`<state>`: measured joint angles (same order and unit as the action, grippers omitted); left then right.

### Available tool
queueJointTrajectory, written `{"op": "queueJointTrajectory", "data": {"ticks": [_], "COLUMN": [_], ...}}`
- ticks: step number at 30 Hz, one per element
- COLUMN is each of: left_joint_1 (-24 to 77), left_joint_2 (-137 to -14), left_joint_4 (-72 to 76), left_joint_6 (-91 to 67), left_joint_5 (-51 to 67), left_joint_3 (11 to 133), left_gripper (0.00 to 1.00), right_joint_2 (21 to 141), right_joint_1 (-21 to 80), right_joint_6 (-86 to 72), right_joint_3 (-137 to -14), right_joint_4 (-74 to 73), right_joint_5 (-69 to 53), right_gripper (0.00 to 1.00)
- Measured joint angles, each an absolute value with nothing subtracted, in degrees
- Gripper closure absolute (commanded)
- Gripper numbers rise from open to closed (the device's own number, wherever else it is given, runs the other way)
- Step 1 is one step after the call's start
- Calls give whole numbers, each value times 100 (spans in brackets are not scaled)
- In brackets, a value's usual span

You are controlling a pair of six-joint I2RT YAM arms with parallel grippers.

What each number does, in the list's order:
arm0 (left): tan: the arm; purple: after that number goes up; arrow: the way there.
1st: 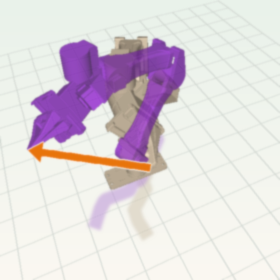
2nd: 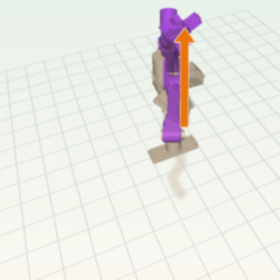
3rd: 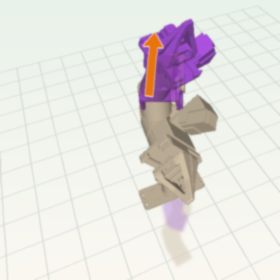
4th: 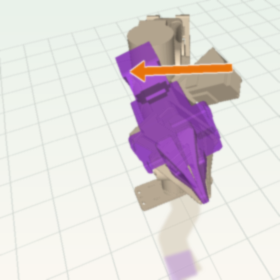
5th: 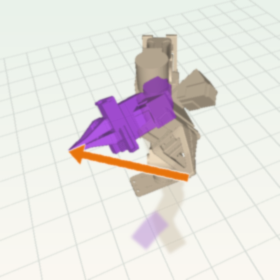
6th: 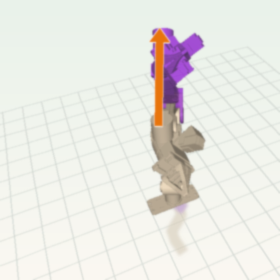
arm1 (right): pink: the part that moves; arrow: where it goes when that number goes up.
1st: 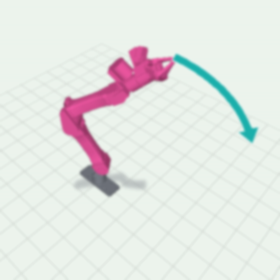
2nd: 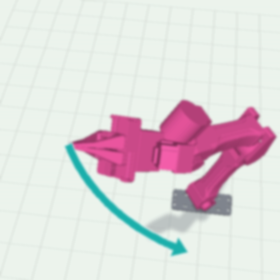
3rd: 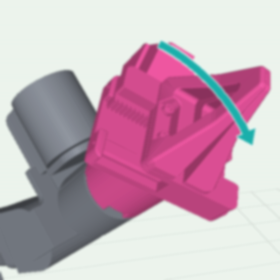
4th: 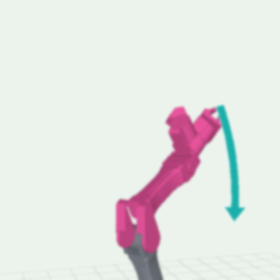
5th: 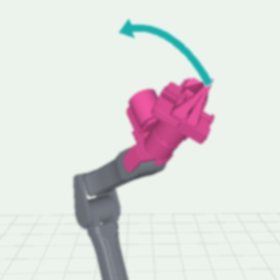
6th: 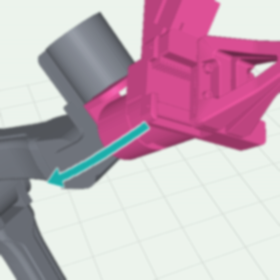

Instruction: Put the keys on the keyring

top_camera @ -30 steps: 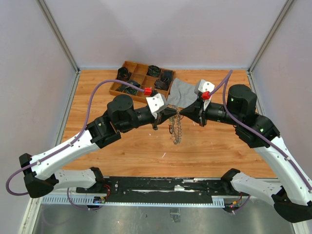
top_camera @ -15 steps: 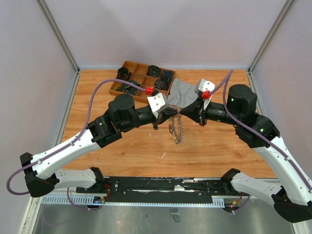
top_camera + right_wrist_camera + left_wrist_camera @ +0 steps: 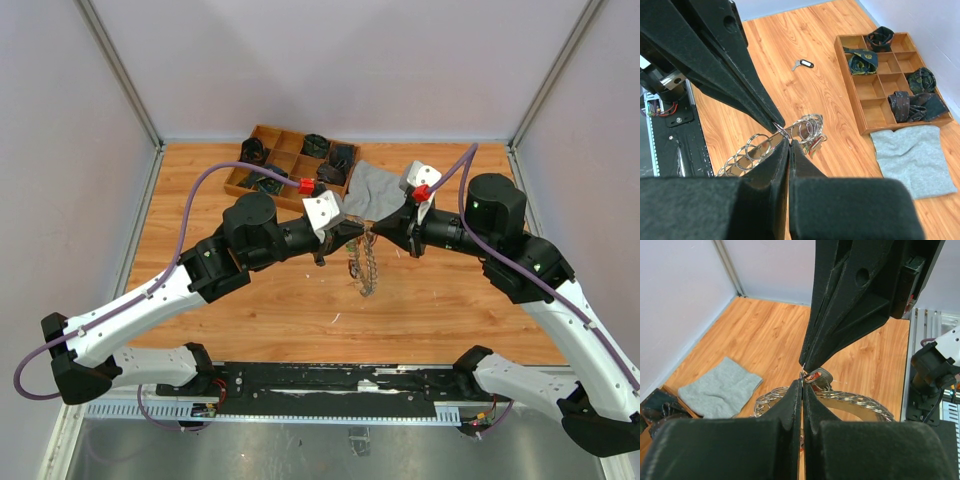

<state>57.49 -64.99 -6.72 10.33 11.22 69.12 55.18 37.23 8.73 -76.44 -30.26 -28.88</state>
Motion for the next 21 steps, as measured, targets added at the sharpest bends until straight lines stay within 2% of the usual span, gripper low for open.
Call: {"op": "queueJointTrajectory", "data": {"ticks": [9, 21], "left_joint_1": [5749, 5749], "left_joint_2": [-6499, -6497], "left_joint_4": [-692, -694], "left_joint_6": [1033, 1024], "left_joint_5": [1125, 1131], "left_joint_3": [6912, 6912], "left_gripper": [100, 99], "right_joint_2": [5520, 5590], "right_joint_1": [3723, 3723], "right_joint_6": [875, 956], "right_joint_3": [-7647, -7671], "right_joint_4": [-3173, -3391], "right_joint_5": [-2646, -2650], "right_gripper": [98, 78]}}
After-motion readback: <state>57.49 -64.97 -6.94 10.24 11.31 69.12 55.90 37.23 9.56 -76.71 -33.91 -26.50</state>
